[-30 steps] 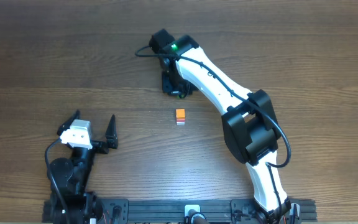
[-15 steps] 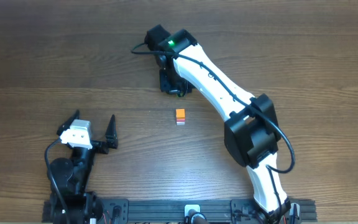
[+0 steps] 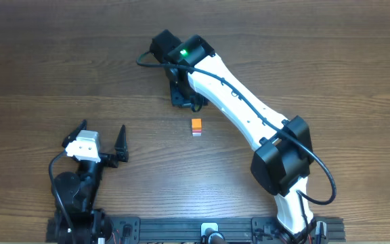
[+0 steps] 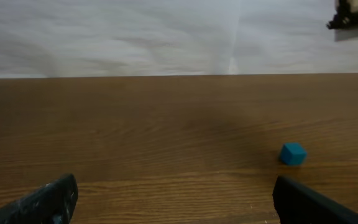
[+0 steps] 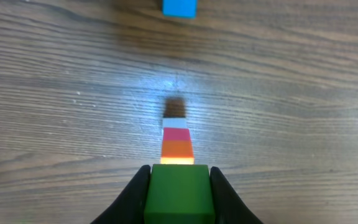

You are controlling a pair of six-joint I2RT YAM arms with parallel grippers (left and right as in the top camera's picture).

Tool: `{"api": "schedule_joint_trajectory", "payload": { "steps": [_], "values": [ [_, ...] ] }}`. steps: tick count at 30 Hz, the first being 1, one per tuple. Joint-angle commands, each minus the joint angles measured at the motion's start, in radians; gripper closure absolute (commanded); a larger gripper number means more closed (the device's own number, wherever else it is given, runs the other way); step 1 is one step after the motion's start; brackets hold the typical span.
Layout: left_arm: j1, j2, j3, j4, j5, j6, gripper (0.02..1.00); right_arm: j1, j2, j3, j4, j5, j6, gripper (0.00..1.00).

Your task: Stack Cubes

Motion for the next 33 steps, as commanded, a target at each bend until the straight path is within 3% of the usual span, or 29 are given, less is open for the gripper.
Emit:
{"api": "schedule_joint_trajectory", "payload": {
  "steps": [1,10,33],
  "values": [
    [-0.004,-0.007,-0.005,-0.001,0.009,0.015,0.02,0.013,-0.112,-0.128,0.045,0.018,0.038,0.794],
    [-0.004,-0.007,-0.005,-0.001,0.01,0.015,0.018,0.027,-0.225,-0.381,0.237,-0.042,0.058,0.792],
    [-0.004,-0.007,-0.005,-0.001,0.01,0.015,0.018,0.045,-0.182,-0.422,0.303,-0.044,0.057,0.785]
  ]
}}
